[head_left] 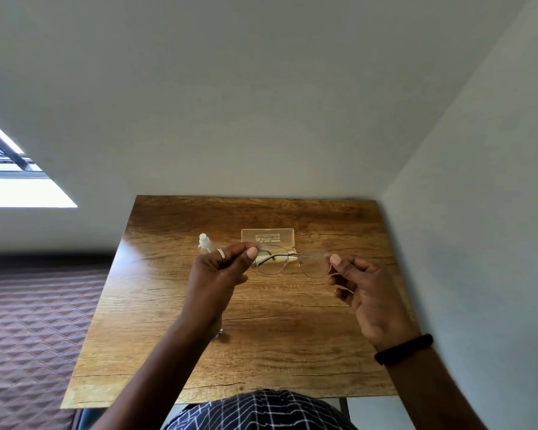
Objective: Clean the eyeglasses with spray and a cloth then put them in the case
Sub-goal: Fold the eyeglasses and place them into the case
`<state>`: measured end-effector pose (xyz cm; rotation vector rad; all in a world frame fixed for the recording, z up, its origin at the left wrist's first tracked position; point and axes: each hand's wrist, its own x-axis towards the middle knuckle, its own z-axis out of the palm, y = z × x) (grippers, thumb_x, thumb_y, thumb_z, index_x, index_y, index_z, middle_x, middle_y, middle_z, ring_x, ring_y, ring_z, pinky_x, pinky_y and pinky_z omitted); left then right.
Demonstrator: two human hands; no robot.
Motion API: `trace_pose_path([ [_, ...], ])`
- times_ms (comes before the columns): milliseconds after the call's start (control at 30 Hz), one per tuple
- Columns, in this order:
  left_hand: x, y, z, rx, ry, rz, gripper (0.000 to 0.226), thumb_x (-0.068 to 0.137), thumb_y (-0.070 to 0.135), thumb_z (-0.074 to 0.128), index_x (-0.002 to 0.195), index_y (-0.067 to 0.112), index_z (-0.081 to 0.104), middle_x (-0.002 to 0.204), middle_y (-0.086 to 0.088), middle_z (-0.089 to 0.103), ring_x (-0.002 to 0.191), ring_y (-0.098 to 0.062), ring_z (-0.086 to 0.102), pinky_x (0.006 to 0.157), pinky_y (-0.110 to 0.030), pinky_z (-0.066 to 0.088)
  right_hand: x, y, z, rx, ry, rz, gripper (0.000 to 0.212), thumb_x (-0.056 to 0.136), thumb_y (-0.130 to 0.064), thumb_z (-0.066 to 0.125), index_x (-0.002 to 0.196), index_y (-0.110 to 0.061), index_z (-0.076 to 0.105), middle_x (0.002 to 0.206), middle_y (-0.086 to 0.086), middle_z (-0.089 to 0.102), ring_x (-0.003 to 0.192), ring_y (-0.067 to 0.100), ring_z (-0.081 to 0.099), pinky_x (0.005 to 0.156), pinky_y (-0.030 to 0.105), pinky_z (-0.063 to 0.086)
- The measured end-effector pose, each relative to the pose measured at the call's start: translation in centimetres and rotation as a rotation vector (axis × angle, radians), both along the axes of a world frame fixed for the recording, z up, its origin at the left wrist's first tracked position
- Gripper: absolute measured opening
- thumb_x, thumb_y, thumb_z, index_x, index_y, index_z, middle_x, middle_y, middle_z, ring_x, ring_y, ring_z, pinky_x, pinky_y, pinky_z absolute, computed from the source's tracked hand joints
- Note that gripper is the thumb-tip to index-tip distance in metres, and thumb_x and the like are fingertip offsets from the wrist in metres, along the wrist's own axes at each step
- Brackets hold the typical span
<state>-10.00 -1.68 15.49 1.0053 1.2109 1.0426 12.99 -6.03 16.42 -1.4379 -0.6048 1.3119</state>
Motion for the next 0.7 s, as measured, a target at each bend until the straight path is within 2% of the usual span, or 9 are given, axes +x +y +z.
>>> trace_pose_path([
  [233, -0.3, 0.2, -0.4, -0.044, -0.069, -0.020, 0.022, 0.090, 0.018, 0.068, 0.109, 0.011, 0.076, 0.108, -0.004, 0.078, 0.108, -0.017, 0.071, 0.082, -0.035, 0.057, -0.1, 0.5, -0.1, 0.001, 0.009, 0.004, 0.038, 0.070, -0.030, 0.075, 0.099, -0.005, 0.074, 0.084, 0.006, 0.071, 0.069, 0.015, 0.062, 0.060, 0.027, 0.046],
  [367, -0.3, 0.2, -0.5, -0.052, -0.115, -0.010, 0.030, 0.083, 0.023, 0.070, 0.109, 0.007, 0.075, 0.105, -0.008, 0.078, 0.106, -0.020, 0.072, 0.084, -0.037, 0.059, -0.3, 0.8, -0.5, -0.002, 0.015, 0.012, 0.040, 0.070, -0.030, 0.076, 0.100, -0.005, 0.074, 0.085, 0.007, 0.071, 0.070, 0.015, 0.061, 0.061, 0.026, 0.046],
  [467, -0.2, 0.2, -0.8, -0.064, -0.136, 0.021, 0.031, 0.081, 0.023, 0.070, 0.106, 0.006, 0.075, 0.104, -0.010, 0.078, 0.105, -0.021, 0.072, 0.087, -0.038, 0.059, -0.6, 1.1, -1.2, -0.023, 0.007, 0.006, 0.033, 0.070, -0.030, 0.078, 0.096, -0.010, 0.077, 0.084, 0.004, 0.072, 0.068, 0.012, 0.058, 0.060, 0.025, 0.044],
  [600, -0.2, 0.5, -2.0, -0.108, -0.178, 0.073, 0.024, 0.088, 0.014, 0.068, 0.109, 0.005, 0.073, 0.106, -0.010, 0.078, 0.106, -0.021, 0.073, 0.089, -0.039, 0.058, -1.1, 1.7, -2.5, -0.056, -0.042, -0.009, 0.025, 0.076, -0.028, 0.078, 0.096, -0.014, 0.078, 0.081, -0.005, 0.071, 0.066, 0.008, 0.053, 0.058, 0.023, 0.043],
  [700, 0.1, 1.1, -3.4, -0.151, -0.200, 0.095, 0.023, 0.091, 0.012, 0.067, 0.112, 0.004, 0.072, 0.107, -0.011, 0.077, 0.107, -0.022, 0.072, 0.088, -0.038, 0.057, -1.2, 2.4, -3.5, -0.081, -0.036, -0.021, 0.021, 0.080, -0.027, 0.077, 0.097, -0.015, 0.078, 0.082, -0.004, 0.072, 0.066, 0.010, 0.056, 0.057, 0.024, 0.044],
])
